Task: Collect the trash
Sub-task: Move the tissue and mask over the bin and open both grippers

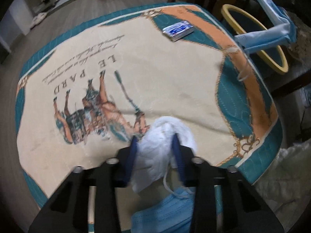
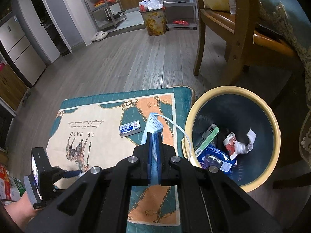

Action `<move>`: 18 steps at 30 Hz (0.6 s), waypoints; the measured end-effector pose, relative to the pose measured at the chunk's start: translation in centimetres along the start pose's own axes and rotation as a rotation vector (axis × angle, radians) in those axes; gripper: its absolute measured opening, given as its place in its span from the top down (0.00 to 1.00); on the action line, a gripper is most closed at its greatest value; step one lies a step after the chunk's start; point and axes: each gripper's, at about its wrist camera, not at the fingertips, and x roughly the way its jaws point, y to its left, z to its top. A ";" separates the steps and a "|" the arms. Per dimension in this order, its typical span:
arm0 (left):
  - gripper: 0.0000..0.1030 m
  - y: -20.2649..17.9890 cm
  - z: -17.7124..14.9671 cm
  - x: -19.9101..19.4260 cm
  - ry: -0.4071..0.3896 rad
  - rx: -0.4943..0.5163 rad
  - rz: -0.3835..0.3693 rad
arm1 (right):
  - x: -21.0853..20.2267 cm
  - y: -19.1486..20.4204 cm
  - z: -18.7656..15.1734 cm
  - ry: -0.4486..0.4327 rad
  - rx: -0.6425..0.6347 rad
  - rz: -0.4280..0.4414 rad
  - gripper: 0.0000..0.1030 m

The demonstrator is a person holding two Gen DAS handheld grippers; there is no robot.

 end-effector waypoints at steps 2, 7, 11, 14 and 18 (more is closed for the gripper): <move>0.77 -0.7 0.2 -0.8 -0.035 0.040 0.018 | -0.2 -0.1 0.1 -0.007 0.001 0.002 0.97; 0.80 -1.5 1.6 -3.8 -0.151 0.061 0.010 | -1.1 -0.8 0.7 -0.037 0.022 0.014 0.97; 0.80 -1.6 3.3 -6.2 -0.228 0.037 -0.007 | -2.3 -1.9 1.4 -0.074 0.046 0.019 0.97; 0.80 -2.1 4.6 -7.6 -0.279 0.016 -0.031 | -3.1 -2.8 1.6 -0.100 0.056 0.011 0.97; 0.80 -2.7 6.5 -8.7 -0.324 0.003 -0.069 | -3.9 -4.3 2.0 -0.130 0.065 -0.015 0.97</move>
